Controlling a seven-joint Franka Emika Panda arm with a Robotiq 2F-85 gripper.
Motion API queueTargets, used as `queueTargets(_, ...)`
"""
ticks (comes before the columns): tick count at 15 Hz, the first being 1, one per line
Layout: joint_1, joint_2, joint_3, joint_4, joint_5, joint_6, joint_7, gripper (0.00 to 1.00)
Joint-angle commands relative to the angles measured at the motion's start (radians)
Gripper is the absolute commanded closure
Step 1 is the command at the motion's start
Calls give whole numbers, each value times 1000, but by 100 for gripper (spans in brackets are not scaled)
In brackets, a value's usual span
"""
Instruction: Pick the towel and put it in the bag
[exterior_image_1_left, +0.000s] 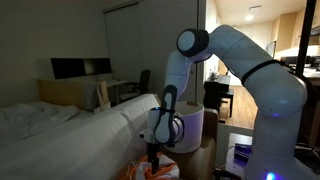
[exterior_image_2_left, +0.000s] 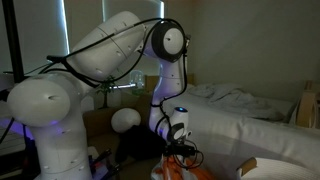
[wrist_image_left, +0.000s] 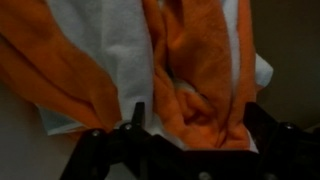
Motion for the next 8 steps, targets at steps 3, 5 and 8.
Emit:
queueTargets(3, 73, -47, -69, -13, -53, 104, 46, 0)
queueTargets(5, 109, -26, -116, 14, -62, 107, 57, 0)
queueTargets(8, 115, 10, -133, 56, -63, 42, 61, 0)
